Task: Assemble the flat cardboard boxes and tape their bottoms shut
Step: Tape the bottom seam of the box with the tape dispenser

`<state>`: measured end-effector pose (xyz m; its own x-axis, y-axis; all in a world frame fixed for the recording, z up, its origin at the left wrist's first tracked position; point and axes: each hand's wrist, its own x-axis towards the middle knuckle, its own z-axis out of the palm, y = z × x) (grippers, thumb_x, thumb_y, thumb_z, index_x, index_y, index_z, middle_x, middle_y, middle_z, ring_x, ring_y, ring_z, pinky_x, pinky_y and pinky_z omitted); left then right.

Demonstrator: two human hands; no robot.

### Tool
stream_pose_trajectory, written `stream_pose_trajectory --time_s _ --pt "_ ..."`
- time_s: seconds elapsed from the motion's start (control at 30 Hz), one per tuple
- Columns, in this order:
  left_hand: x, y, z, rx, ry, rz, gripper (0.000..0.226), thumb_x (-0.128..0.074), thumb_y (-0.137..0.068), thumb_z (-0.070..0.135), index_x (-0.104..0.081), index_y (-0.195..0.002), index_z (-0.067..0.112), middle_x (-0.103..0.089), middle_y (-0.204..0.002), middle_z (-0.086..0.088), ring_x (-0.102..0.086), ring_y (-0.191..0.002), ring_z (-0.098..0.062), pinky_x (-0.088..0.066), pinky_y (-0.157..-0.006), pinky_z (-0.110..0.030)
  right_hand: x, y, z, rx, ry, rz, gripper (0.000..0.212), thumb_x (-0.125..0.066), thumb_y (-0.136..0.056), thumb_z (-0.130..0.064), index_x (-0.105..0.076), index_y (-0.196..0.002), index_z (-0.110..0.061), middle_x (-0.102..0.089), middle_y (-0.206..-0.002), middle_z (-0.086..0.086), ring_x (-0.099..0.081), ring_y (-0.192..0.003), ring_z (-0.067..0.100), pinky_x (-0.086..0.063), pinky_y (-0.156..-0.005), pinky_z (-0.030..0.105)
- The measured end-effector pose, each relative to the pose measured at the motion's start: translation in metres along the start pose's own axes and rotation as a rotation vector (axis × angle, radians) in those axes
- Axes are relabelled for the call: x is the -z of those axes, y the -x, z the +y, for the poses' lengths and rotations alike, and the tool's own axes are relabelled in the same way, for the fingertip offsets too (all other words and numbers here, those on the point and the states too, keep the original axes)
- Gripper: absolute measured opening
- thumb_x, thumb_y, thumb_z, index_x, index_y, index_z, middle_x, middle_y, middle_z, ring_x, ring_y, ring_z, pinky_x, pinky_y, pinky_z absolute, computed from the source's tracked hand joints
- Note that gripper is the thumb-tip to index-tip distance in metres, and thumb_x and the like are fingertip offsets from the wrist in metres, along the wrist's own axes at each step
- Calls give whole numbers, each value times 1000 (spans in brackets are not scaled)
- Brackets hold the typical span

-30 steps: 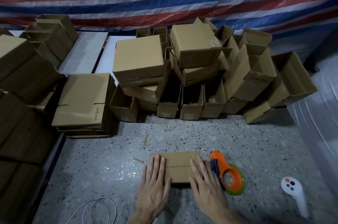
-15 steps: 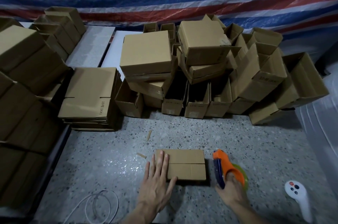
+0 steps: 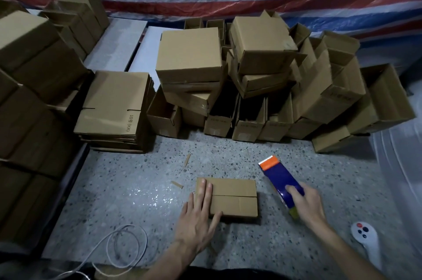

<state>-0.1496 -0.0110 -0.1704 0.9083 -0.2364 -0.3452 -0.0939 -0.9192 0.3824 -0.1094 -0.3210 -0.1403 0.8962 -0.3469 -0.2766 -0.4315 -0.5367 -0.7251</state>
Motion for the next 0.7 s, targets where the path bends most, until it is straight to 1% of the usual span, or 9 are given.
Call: stream_pose_trajectory --time_s 0.1,0.23,0.33,0.43,0.47,0.53,0.6,0.63,0.7 --pt "0 1 1 -9 43 5 75 -11 -99 65 42 -143 36 49 -150 16 -7 -155 -28 -15 -126 -41 11 -1 -46 151 -149 -82 47 -72 -87 -47 -64 -55 -14 -60 -49 6 -56 -45 18 -38 -48 25" --pt "3 1 1 -10 86 -3 76 -15 -99 65 37 -147 38 43 -154 18 -13 -153 -27 -24 -122 -43 -6 -2 -98 271 -164 -400 55 -68 -74 -62 -70 -60 -9 -63 -52 11 -56 -46 18 -37 -49 26" --pt "1 -2 -1 16 89 -49 76 -16 -98 66 22 -155 33 23 -165 12 -11 -153 -27 -22 -122 -43 -29 -6 -115 313 -70 -550 55 -75 -78 -50 -62 -55 -2 -57 -50 11 -50 -47 20 -33 -53 32" --pt "3 -2 -5 -12 116 -42 72 -24 -98 64 -12 -159 28 -13 -165 6 -17 -151 -26 -24 -120 -39 -41 -12 -117 335 43 -622 47 -78 -84 -37 -62 -54 -6 -52 -48 2 -47 -47 18 -32 -53 32" --pt "5 -3 -8 -39 220 -26 68 -32 -98 60 -22 -157 28 -22 -163 5 -22 -149 -26 -26 -119 -39 -43 -13 -117 342 66 -634 48 -78 -83 -41 -62 -54 -5 -52 -48 0 -47 -46 17 -33 -52 30" --pt "11 -5 -11 -22 678 25 52 -52 -100 36 -43 -150 24 -34 -160 2 -28 -149 -22 -26 -121 -38 -44 -16 -117 356 83 -637 50 -73 -77 -49 -63 -55 -5 -54 -47 -1 -48 -44 11 -35 -49 24" --pt "22 -8 -12 108 1157 72 36 -53 -101 12 -64 -134 22 -42 -157 5 -30 -148 -8 -24 -122 -30 -45 -18 -117 381 95 -656 48 -72 -78 -48 -62 -54 -7 -54 -47 -2 -48 -44 8 -34 -48 17" --pt "28 -11 -12 191 1311 70 34 -51 -101 12 -70 -125 28 -47 -151 9 -37 -142 2 -30 -117 -21 -46 -19 -117 385 107 -667 47 -74 -80 -45 -62 -54 -7 -55 -47 -2 -48 -44 8 -33 -48 16" --pt "41 -13 -10 327 1488 18 33 -48 -101 24 -75 -114 38 -60 -137 16 -52 -123 11 -42 -94 -4 -47 -20 -116 382 133 -679 42 -78 -84 -36 -63 -55 -10 -57 -49 -1 -49 -44 8 -35 -48 16"
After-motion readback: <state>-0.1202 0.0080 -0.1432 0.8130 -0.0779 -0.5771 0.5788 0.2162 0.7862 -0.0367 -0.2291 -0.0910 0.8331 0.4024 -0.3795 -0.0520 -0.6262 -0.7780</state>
